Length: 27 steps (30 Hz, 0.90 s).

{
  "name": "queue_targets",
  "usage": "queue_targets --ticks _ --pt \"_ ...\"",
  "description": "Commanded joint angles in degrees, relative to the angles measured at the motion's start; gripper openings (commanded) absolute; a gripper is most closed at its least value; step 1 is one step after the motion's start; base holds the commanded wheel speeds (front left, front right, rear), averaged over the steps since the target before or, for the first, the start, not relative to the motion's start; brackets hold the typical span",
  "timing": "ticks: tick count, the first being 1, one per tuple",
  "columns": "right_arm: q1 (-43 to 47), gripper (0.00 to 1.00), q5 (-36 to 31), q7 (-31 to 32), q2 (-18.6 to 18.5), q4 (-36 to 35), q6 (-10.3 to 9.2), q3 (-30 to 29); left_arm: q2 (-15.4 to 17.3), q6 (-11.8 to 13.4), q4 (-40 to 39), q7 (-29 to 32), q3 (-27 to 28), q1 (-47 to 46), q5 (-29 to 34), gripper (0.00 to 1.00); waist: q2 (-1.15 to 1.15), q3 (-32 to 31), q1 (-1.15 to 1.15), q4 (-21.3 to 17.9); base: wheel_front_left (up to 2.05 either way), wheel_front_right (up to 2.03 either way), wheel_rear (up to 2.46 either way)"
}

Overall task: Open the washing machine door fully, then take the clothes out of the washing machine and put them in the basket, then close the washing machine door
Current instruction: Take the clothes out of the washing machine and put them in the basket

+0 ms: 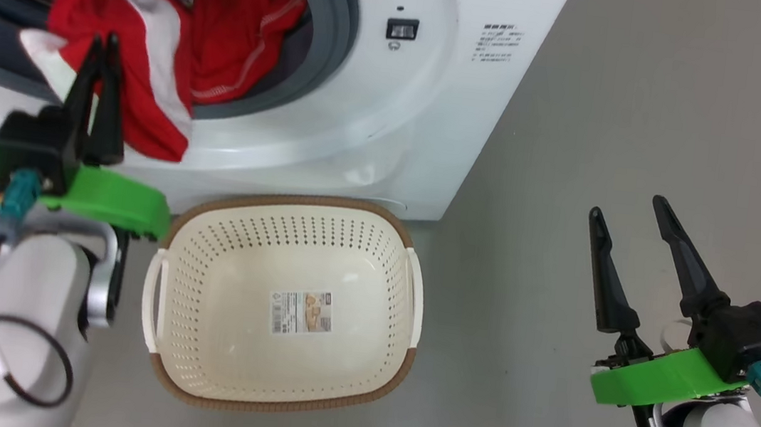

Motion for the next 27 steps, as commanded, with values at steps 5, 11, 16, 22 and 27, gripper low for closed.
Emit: queue_targets --ticks 5,11,16,22,27 --pt "1.8 1.00 0.8 -0.4 0.0 -1.0 0.25 0.5 1.2 1.4 -7.1 -0.7 2.1 5.6 -0.7 0.00 0.00 -4.0 0.00 0.7 0.00 0.00 0.00" --pt "3.3 1.00 1.5 -0.4 0.0 -0.5 0.25 0.7 0.5 2.2 -12.6 -0.7 2.2 12.6 -1.7 0.00 0.00 -7.2 0.00 0.3 0.00 0.00 0.00" --pt "5.2 1.00 1.4 -0.4 0.0 -0.4 0.25 0.1 0.1 3.1 -17.4 -0.3 2.3 18.4 -2.8 0.00 0.00 -10.1 0.00 0.1 0.00 0.00 0.00" --pt "6.1 1.00 1.4 -0.4 0.1 -1.0 0.25 -0.4 0.0 4.2 -22.3 1.1 1.8 23.0 -3.1 0.00 0.00 -11.3 0.00 -0.5 0.00 0.00 0.00" --pt "6.9 1.00 1.6 -0.4 0.1 -1.2 0.25 -0.4 0.0 5.1 -25.9 2.5 1.2 25.8 -2.9 0.00 0.00 -11.3 0.00 -0.8 0.00 0.00 0.00"
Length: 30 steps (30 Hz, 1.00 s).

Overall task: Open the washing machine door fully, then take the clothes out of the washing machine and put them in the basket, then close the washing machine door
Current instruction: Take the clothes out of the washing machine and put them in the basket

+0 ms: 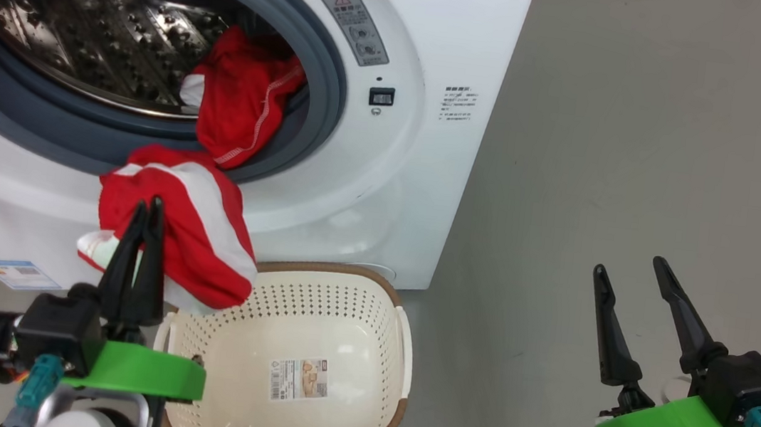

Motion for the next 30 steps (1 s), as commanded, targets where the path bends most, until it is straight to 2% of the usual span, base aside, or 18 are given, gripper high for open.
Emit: queue_targets --ticks 1,7,12,17,23,30 --pt "-0.1 1.00 0.2 -0.4 -0.1 -1.6 0.25 1.1 1.3 0.6 -2.2 0.2 1.8 0.0 0.0 0.00 0.00 0.0 0.00 0.0 0.00 0.00 0.00" --pt "0.2 1.00 0.1 -0.4 -0.1 -1.9 0.25 1.1 0.7 0.4 -2.3 0.8 1.2 1.2 -1.1 0.00 0.00 0.6 0.00 -0.1 0.00 0.00 0.00" --pt "-0.5 1.00 -0.1 -0.4 -0.1 -2.2 0.25 1.4 -0.4 -0.9 2.3 0.1 0.3 -0.5 -2.2 0.00 0.00 2.9 0.00 0.1 0.00 0.00 0.00" --pt "-1.3 1.00 -0.3 -0.4 -0.1 -2.2 0.25 1.6 -1.8 -2.9 9.5 -1.1 -0.2 -3.6 -3.7 0.00 0.00 5.4 0.00 0.3 0.00 0.00 0.00" --pt "-2.9 1.00 -0.5 -0.4 -0.1 -2.4 0.25 1.9 -3.9 -5.9 22.3 -2.2 -1.4 -9.2 -4.7 0.00 0.00 9.2 0.00 0.0 0.00 0.00 0.00" --pt "-4.9 1.00 -0.1 -0.4 -0.1 -2.6 0.25 3.1 -5.0 -8.2 36.7 -2.7 -1.7 -15.9 -5.4 0.00 0.00 13.9 0.00 -1.5 0.00 0.00 0.00"
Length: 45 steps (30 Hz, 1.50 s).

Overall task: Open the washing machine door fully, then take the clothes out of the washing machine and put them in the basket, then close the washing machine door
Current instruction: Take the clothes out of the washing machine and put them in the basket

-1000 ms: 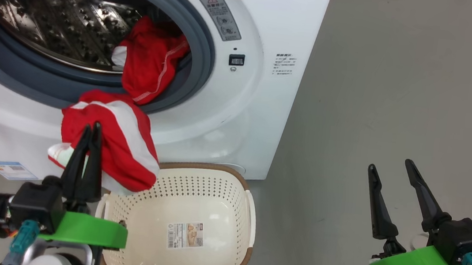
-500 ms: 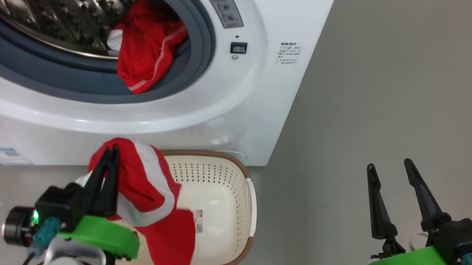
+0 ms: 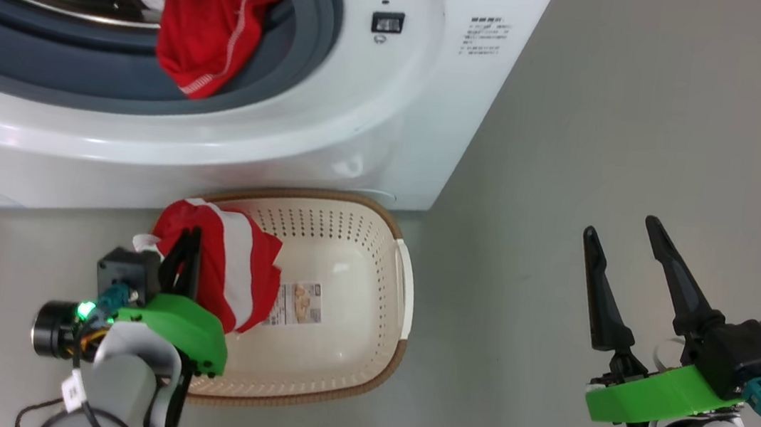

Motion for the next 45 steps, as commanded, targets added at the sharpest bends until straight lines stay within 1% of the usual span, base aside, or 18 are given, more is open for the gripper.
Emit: queue_targets --ticks 1,9,14,18,26,31,32,33,34,35,41,45 --pt "-1.2 1.00 0.0 -0.4 -0.2 -1.5 0.25 1.5 0.9 -0.7 1.4 -0.8 1.6 -2.5 -0.6 0.00 0.00 3.0 0.00 -1.4 0.00 0.00 0.00" --pt "-3.0 1.00 0.6 -0.4 -0.2 -1.7 0.25 1.9 0.1 -2.3 16.3 0.0 2.4 -10.4 -2.6 0.00 0.00 7.7 0.00 -3.2 0.00 0.00 0.00" --pt "-4.3 1.00 0.7 -0.4 -0.2 -2.0 0.25 2.2 -0.2 -3.8 23.6 1.7 2.2 -14.4 -3.4 0.00 0.00 10.4 0.00 -4.0 0.00 0.00 0.00" --pt "-5.3 1.00 1.0 -0.4 -0.2 -2.1 0.25 2.5 -0.2 -4.6 28.4 3.4 2.0 -16.7 -3.8 0.00 0.00 12.2 0.00 -4.6 0.00 0.00 0.00" --pt "-6.6 1.00 1.6 -0.4 -0.2 -1.9 0.25 3.0 -0.2 -6.6 32.9 6.9 0.8 -19.6 -4.0 0.00 0.00 14.6 0.00 -5.2 0.00 0.00 0.00" --pt "-7.0 1.00 1.8 -0.4 -0.2 -1.7 0.25 3.3 0.1 -6.5 33.6 7.3 0.5 -20.1 -4.1 0.00 0.00 15.0 0.00 -5.5 0.00 0.00 0.00" --pt "-7.0 1.00 1.9 -0.4 -0.2 -1.7 0.25 3.3 0.1 -6.5 33.7 7.1 0.5 -20.3 -4.1 0.16 0.00 15.1 0.00 -5.6 0.00 0.00 0.00" --pt "-7.1 1.00 2.0 -0.4 -0.2 -1.6 0.25 3.3 0.1 -6.4 33.8 7.0 0.4 -20.4 -4.2 0.47 0.00 15.2 0.00 -5.6 0.00 0.00 0.00" --pt "-7.1 1.00 2.0 -0.4 -0.2 -1.6 0.25 3.2 0.1 -6.5 33.9 7.0 0.3 -20.4 -4.2 0.86 0.00 15.3 0.00 -5.6 0.00 0.00 0.00" --pt "-7.1 1.00 2.1 -0.4 -0.2 -1.5 0.25 3.2 0.2 -6.4 34.0 7.0 0.2 -20.5 -4.2 1.00 0.00 15.3 0.00 -5.6 0.00 0.00 0.00" --pt "-7.5 1.00 2.1 -0.4 -0.2 -1.2 0.25 3.0 0.0 -6.6 34.3 6.0 0.2 -20.7 -4.8 1.00 0.00 15.2 0.00 -5.2 0.00 0.00 0.00" --pt "-7.6 1.00 1.9 -0.4 -0.2 -0.9 0.25 2.6 -0.3 -6.3 34.3 3.2 0.2 -21.0 -5.1 1.00 0.00 14.3 0.00 -4.4 0.00 0.00 0.00"
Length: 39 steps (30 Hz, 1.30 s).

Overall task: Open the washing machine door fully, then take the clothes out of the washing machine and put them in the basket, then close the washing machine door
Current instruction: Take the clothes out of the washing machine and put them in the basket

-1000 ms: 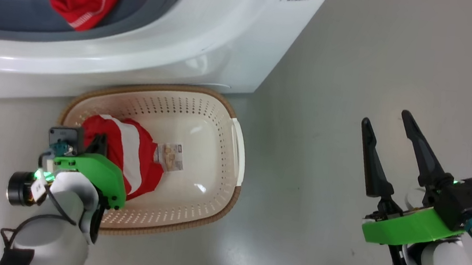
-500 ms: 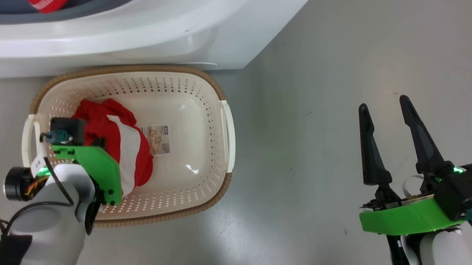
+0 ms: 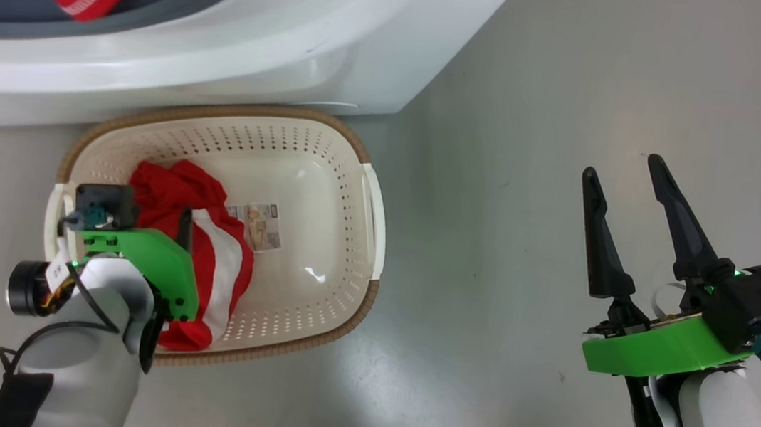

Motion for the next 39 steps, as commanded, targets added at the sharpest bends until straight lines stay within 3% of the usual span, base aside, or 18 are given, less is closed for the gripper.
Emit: queue_targets --ticks 1,9,33,39 --pt "-0.2 1.00 0.3 -0.4 -0.2 -1.0 0.25 0.8 1.2 0.2 -0.3 -1.1 0.9 0.3 -0.4 1.00 0.00 -0.8 0.00 0.6 0.00 0.00 0.00" --pt "0.6 1.00 -1.0 -0.4 -0.2 -0.1 0.25 0.0 0.3 0.6 -6.2 -4.8 0.7 2.4 0.1 1.00 0.00 -5.6 0.00 3.2 0.00 0.00 0.00" --pt "5.5 1.00 -2.7 -0.4 -0.2 2.5 0.25 -2.4 0.5 6.1 -46.6 -4.8 8.9 25.4 8.2 1.00 0.00 -22.3 0.00 6.5 0.00 0.00 0.00" --pt "7.3 1.00 -3.3 -0.4 -0.2 3.3 0.25 -3.6 0.0 5.7 -55.2 -4.8 10.9 31.4 9.6 1.00 0.00 -26.5 0.00 6.4 0.00 0.00 0.00"
